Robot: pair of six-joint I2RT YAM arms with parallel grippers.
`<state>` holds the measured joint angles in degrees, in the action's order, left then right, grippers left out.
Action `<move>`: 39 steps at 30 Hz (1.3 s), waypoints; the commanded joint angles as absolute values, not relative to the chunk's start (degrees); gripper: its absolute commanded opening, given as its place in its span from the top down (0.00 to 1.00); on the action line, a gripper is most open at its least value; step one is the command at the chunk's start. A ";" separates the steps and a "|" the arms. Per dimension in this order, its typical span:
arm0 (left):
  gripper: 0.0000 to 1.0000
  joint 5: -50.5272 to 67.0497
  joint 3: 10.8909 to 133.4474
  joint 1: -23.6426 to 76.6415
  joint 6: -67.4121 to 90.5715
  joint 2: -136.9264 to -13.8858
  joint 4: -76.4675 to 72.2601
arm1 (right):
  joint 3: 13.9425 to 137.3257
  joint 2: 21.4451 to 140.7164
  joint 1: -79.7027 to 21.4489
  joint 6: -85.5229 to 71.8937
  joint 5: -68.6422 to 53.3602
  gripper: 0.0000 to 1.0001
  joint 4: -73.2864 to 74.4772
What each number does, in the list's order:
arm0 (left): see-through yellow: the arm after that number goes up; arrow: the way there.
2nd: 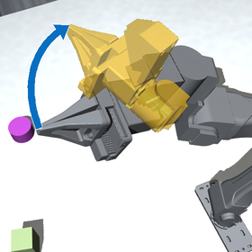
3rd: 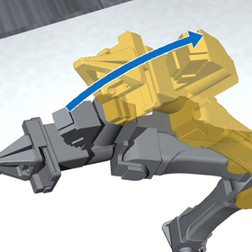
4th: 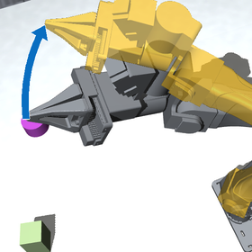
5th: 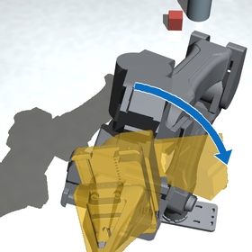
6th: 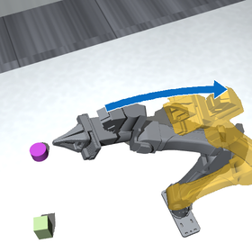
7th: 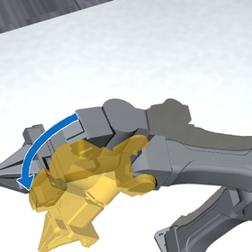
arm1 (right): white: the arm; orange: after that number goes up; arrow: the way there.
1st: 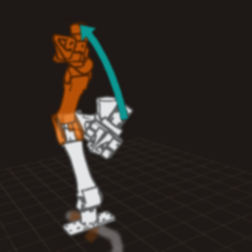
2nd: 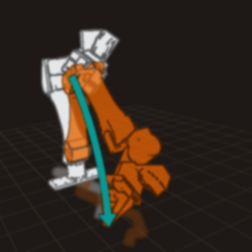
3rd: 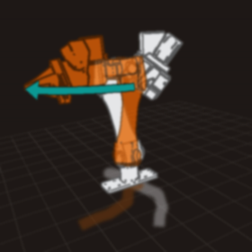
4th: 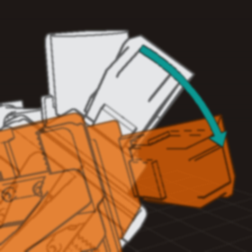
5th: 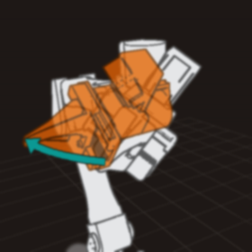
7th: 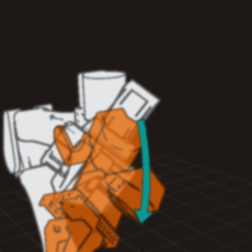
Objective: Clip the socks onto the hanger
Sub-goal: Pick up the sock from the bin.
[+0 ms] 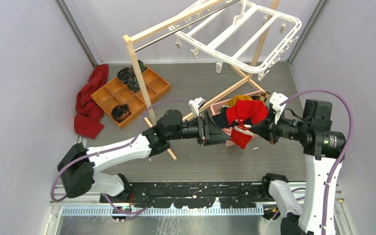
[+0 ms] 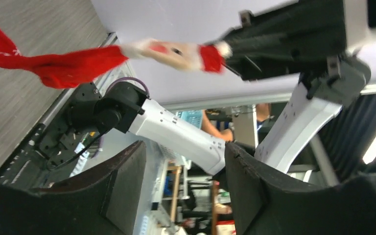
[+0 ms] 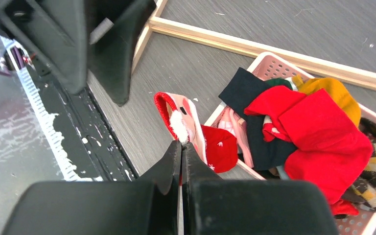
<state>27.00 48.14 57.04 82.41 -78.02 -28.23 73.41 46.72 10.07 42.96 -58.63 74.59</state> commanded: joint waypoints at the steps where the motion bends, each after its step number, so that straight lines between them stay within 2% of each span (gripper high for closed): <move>1: 0.39 28.05 53.50 57.46 60.33 -70.51 -14.43 | 76.09 49.31 9.76 35.20 -58.33 0.99 71.47; 5: 0.38 26.92 52.74 60.72 43.48 -65.41 -17.04 | 75.86 49.60 9.76 33.40 -59.70 0.99 70.87; 10: 0.29 23.55 51.96 67.00 20.66 -62.41 -18.74 | 75.45 49.08 9.76 33.13 -61.53 0.99 71.68; 13: 0.29 22.67 51.41 68.09 11.40 -61.78 -21.15 | 75.37 48.95 9.76 33.18 -62.67 0.99 72.11; 17: 0.18 23.15 50.25 68.11 3.65 -59.65 -29.66 | 74.76 48.89 9.84 32.98 -63.62 0.99 72.09; 20: 0.06 21.40 51.45 68.10 4.40 -57.17 -34.88 | 74.38 49.03 10.02 32.89 -63.71 0.99 71.91; 22: 0.00 20.62 54.63 68.11 6.04 -56.20 -32.58 | 74.27 49.19 10.10 32.88 -63.72 0.99 71.74; 26: 0.00 24.83 63.04 68.07 6.39 -55.98 -23.30 | 73.79 49.53 10.11 32.49 -63.95 0.99 70.87; 29: 0.00 32.31 68.57 68.10 5.77 -56.54 -20.39 | 73.48 49.74 10.08 31.74 -64.35 0.99 69.71; 35: 0.01 46.86 79.72 68.11 12.30 -60.71 -25.62 | 73.06 49.02 10.18 31.47 -64.45 0.99 68.85; 39: 0.06 52.26 84.20 68.11 19.37 -65.21 -36.02 | 71.82 47.96 10.19 31.48 -63.88 0.99 69.54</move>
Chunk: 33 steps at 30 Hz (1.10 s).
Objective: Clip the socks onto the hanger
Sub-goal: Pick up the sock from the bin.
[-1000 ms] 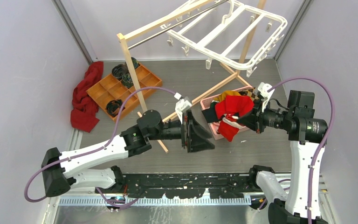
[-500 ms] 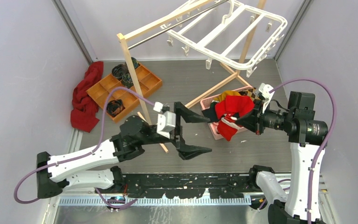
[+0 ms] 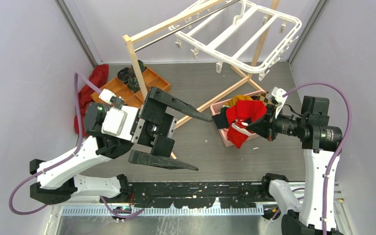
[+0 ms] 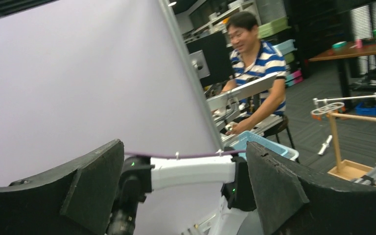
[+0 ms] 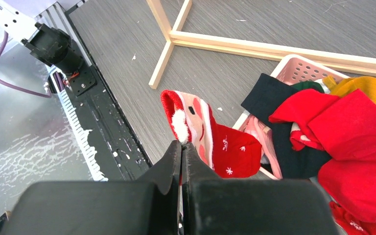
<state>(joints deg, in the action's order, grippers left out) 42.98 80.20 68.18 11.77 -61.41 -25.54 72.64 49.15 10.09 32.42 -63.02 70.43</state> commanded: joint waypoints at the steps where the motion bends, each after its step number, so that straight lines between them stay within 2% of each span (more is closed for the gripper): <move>1: 0.07 53.22 85.06 68.09 21.62 -66.77 -39.04 | 71.87 47.95 10.19 31.76 -63.63 0.99 70.34; 4: 0.11 55.26 88.20 68.07 24.16 -69.40 -43.72 | 72.53 48.15 10.21 33.22 -62.99 0.99 71.48; 8: 0.11 56.04 90.65 68.11 24.47 -70.78 -44.93 | 72.82 48.57 10.34 33.13 -62.97 0.99 70.54; 13: 0.08 54.45 90.02 68.10 18.44 -68.83 -39.38 | 72.81 48.80 10.67 32.00 -63.73 0.99 69.01; 27: 0.10 54.32 90.92 68.20 22.10 -69.67 -40.00 | 73.46 48.74 10.66 31.73 -64.24 0.99 69.51; 30: 0.15 49.49 87.14 68.20 16.97 -67.56 -33.19 | 73.48 48.22 10.71 31.77 -64.19 0.99 70.07; 33: 0.08 33.09 78.50 68.19 8.60 -62.94 -23.29 | 73.67 47.66 10.72 32.84 -64.46 0.99 71.48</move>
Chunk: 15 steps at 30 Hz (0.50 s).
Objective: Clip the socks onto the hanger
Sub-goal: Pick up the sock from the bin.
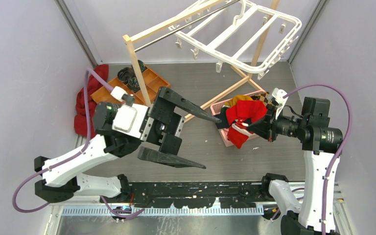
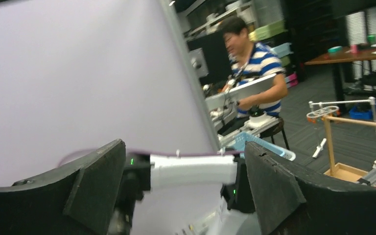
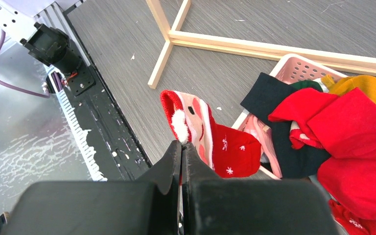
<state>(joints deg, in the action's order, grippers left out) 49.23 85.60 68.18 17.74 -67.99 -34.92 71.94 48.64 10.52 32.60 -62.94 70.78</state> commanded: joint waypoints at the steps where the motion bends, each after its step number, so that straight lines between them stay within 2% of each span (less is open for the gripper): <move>1: 0.05 28.64 74.63 68.16 6.55 -61.35 -21.31 | 73.94 47.50 10.72 33.74 -64.62 0.99 72.36; 2: 0.01 25.42 71.87 68.13 4.58 -60.37 -19.85 | 74.14 47.53 10.71 34.69 -64.82 0.99 73.24; 4: 0.00 22.83 66.28 68.20 -0.51 -58.78 -18.76 | 74.56 47.37 10.72 36.78 -65.31 0.99 75.02; 8: 0.00 24.99 56.37 68.06 -10.26 -57.15 -19.77 | 74.67 47.14 10.72 42.40 -67.66 0.99 78.68; 11: 0.01 26.24 53.73 65.74 -11.36 -58.33 -18.76 | 74.05 47.19 10.66 50.46 -70.33 0.99 83.09; 15: 0.02 27.07 51.86 63.47 -10.89 -61.23 -20.18 | 73.16 47.12 10.57 53.41 -72.57 0.98 83.81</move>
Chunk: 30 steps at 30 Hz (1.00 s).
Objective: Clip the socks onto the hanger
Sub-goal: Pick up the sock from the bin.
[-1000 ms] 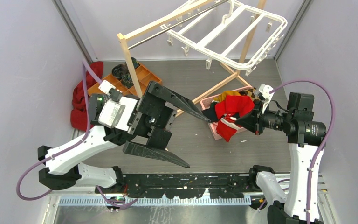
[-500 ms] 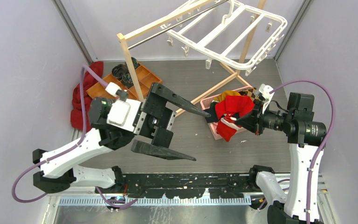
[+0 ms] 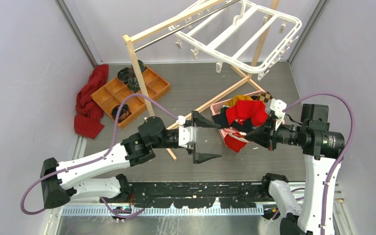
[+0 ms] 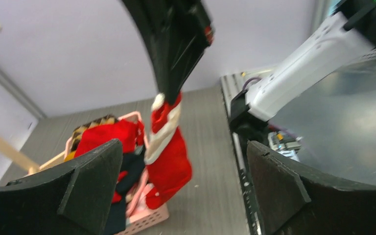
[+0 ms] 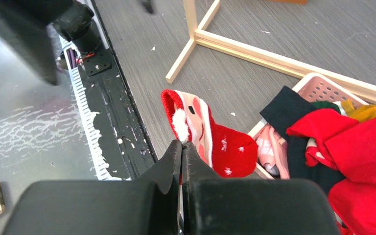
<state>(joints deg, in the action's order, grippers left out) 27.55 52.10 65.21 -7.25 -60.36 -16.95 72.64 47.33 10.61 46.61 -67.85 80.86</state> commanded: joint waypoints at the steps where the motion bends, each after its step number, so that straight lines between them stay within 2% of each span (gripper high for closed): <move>1: 0.03 26.55 51.09 63.46 -10.79 -62.25 -21.73 | 72.99 47.02 10.48 53.92 -73.15 0.98 83.92; 4: 0.04 26.18 48.83 63.39 -9.14 -64.79 -28.47 | 72.37 46.57 10.00 54.98 -74.03 0.98 84.53; 8: 0.12 26.38 49.14 63.42 -6.31 -69.48 -33.65 | 71.66 45.74 9.45 55.28 -74.39 0.98 84.73; 17: 0.44 26.27 49.35 63.45 0.94 -75.01 -40.66 | 71.05 44.92 9.32 54.87 -76.50 0.98 84.60; 22: 0.58 28.02 48.39 63.41 4.30 -74.88 -43.61 | 70.65 45.00 9.31 53.71 -76.68 0.98 83.32; 26: 0.83 29.63 48.00 63.51 6.13 -75.04 -44.17 | 70.61 45.26 9.32 52.20 -77.27 0.98 82.23; 30: 0.99 30.13 47.50 63.50 6.67 -75.08 -44.17 | 70.50 45.29 9.32 50.75 -77.43 0.98 81.17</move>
<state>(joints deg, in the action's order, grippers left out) 28.67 47.92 63.37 5.15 -75.42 -39.72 70.46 45.25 9.47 52.71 -75.16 83.70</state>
